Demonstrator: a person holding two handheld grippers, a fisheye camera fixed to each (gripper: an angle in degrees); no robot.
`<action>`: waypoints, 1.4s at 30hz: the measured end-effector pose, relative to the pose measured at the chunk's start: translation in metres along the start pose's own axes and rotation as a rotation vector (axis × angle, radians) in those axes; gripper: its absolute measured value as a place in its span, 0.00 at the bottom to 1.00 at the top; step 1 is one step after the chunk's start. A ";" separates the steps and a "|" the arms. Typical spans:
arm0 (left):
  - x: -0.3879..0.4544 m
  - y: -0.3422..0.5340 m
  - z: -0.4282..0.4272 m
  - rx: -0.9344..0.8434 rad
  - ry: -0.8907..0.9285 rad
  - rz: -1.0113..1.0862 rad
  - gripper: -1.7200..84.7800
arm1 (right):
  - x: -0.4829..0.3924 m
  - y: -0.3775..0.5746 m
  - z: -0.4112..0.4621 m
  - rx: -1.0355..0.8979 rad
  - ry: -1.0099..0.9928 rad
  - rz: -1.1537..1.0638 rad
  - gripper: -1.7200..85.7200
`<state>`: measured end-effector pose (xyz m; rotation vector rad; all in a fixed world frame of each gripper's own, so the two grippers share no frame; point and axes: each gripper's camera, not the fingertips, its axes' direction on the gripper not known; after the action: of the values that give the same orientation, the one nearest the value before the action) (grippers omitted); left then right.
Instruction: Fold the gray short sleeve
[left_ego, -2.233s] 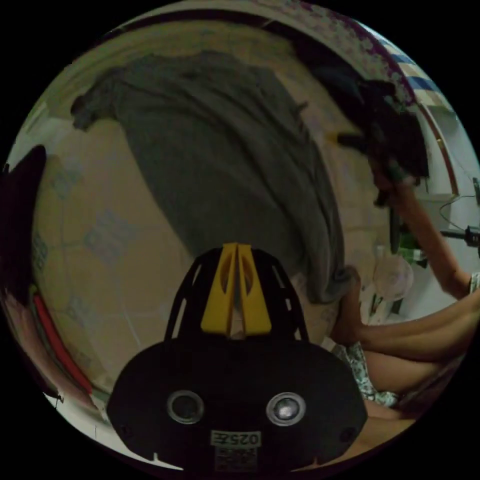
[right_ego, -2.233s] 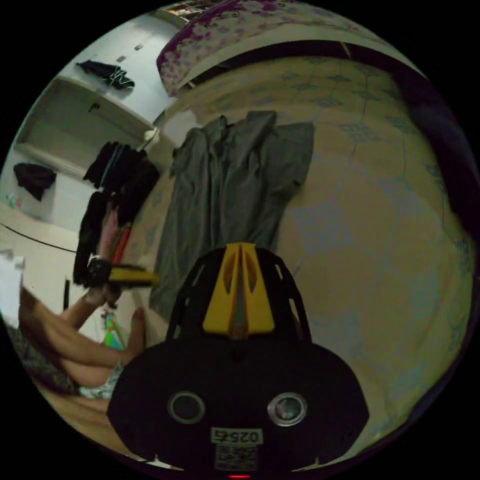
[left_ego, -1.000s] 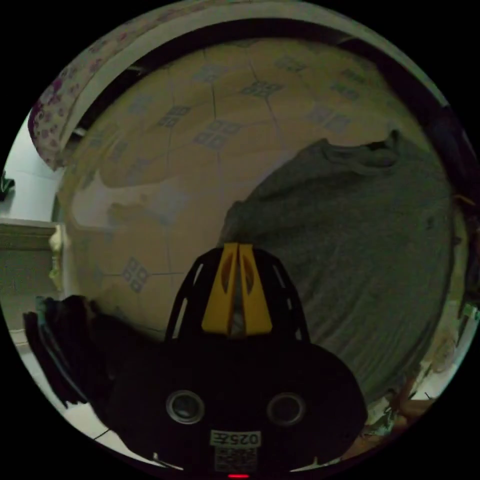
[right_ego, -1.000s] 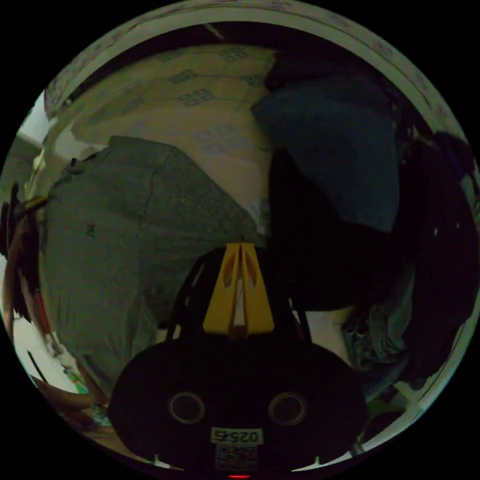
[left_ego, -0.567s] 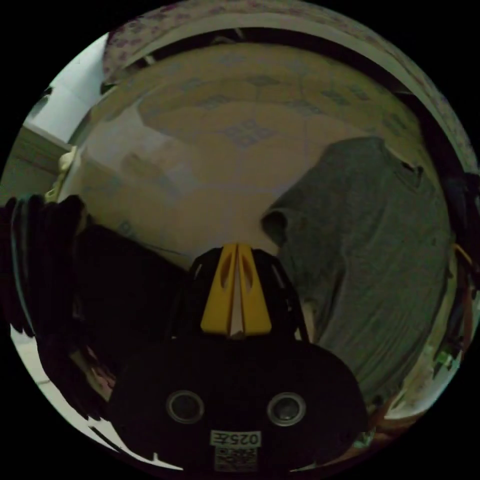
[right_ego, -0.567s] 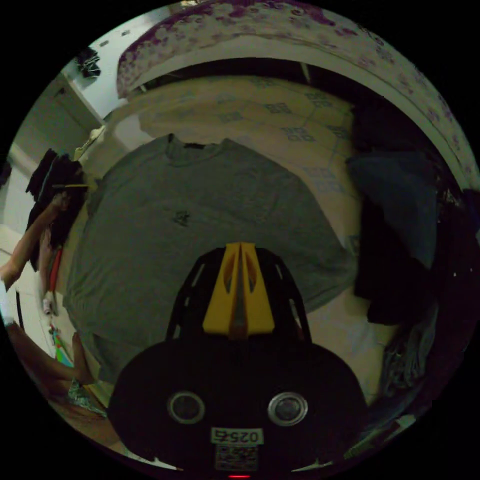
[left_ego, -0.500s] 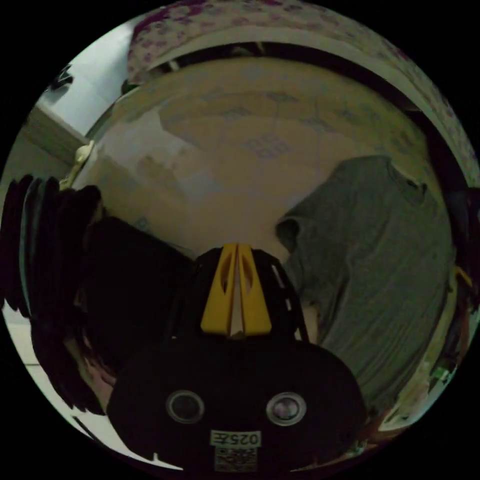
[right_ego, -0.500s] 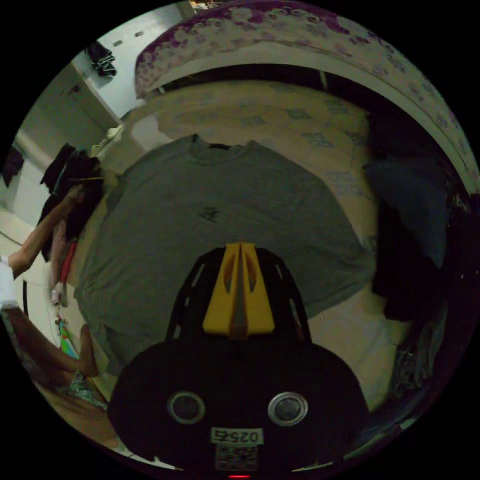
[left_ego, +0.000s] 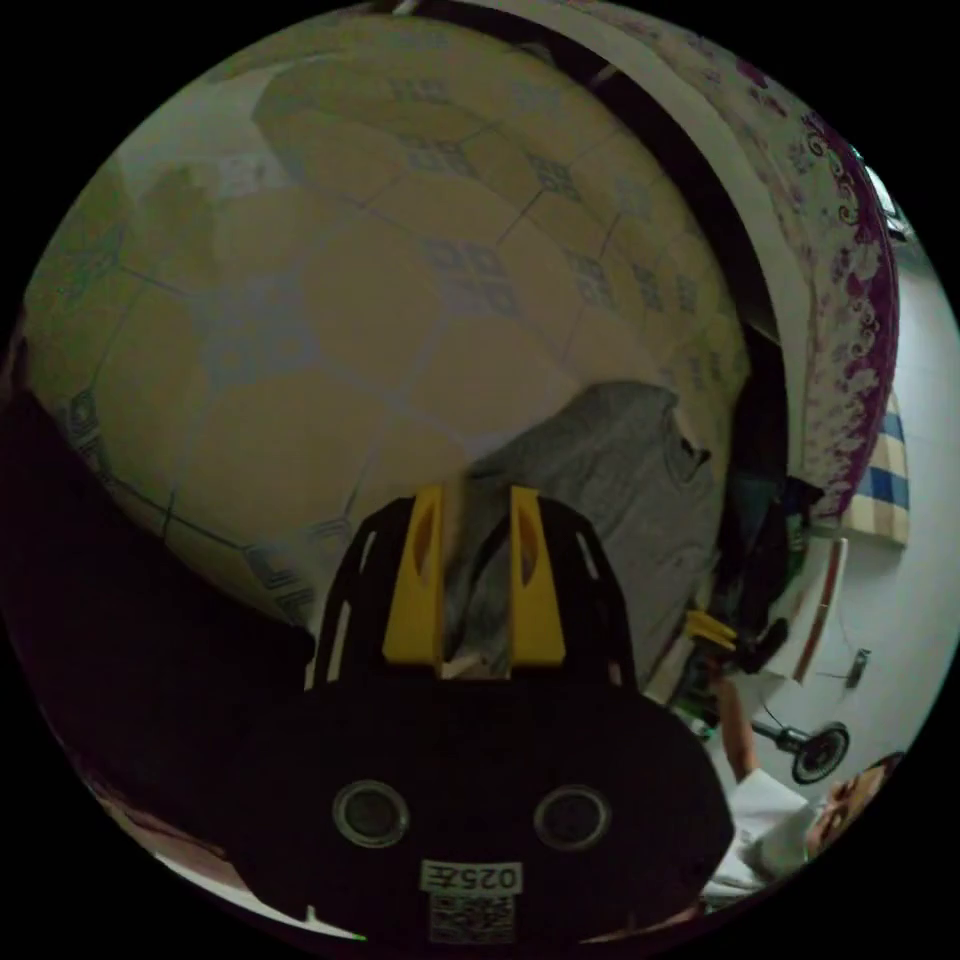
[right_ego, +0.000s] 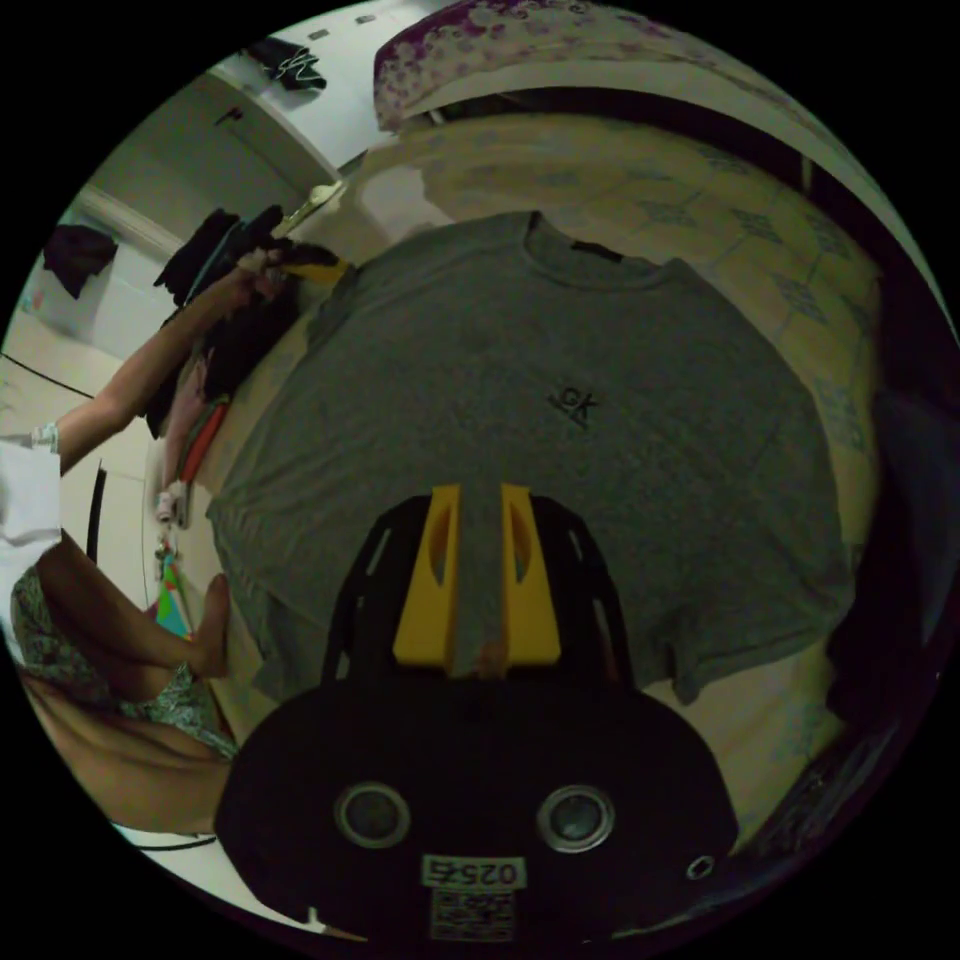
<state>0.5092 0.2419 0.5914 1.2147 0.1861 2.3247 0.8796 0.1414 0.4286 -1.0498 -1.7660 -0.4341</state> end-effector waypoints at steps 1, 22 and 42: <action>0.001 0.001 -0.002 -0.015 0.007 -0.003 0.07 | 0.000 -0.002 0.002 -0.006 -0.006 -0.008 0.09; 0.134 0.289 -0.053 0.245 -0.290 0.639 0.07 | 0.070 -0.149 0.020 0.068 -0.327 0.018 0.16; 0.176 0.317 -0.039 -0.006 -0.398 0.902 0.01 | 0.222 -0.192 0.060 0.023 -0.542 0.687 0.04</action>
<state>0.2772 0.0598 0.8061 2.0146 -0.6328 2.6743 0.6608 0.1763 0.6300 -1.7768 -1.7028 0.3282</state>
